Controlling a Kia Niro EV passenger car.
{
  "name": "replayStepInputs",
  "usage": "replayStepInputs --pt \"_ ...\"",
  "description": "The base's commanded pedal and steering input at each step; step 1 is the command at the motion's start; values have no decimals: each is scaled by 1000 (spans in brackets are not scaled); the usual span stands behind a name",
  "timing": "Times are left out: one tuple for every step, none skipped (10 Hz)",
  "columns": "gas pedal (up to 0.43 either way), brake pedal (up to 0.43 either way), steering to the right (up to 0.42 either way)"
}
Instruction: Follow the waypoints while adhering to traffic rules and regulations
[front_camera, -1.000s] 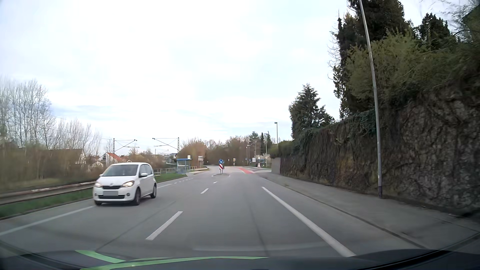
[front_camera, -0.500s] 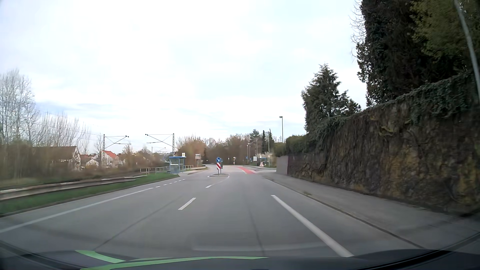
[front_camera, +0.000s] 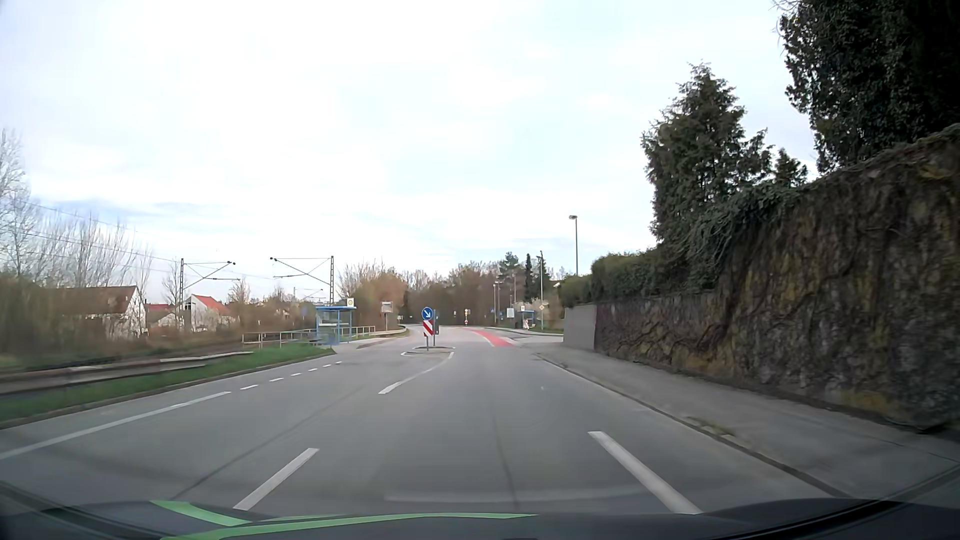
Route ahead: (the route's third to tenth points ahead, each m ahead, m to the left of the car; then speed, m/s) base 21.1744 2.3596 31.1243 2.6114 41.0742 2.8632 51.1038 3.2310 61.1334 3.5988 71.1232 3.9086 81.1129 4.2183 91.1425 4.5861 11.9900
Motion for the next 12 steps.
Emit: replayStepInputs --pt "8 0 6" --pt "0 0 7" --pt "0 0 7" --pt "0 0 7" --pt "0 0 6" --pt "0 0 6" --pt "0 0 5" --pt "0 0 5" --pt "0 0 3" --pt "0 0 0" --pt "0 0 0" --pt "0 0 0"
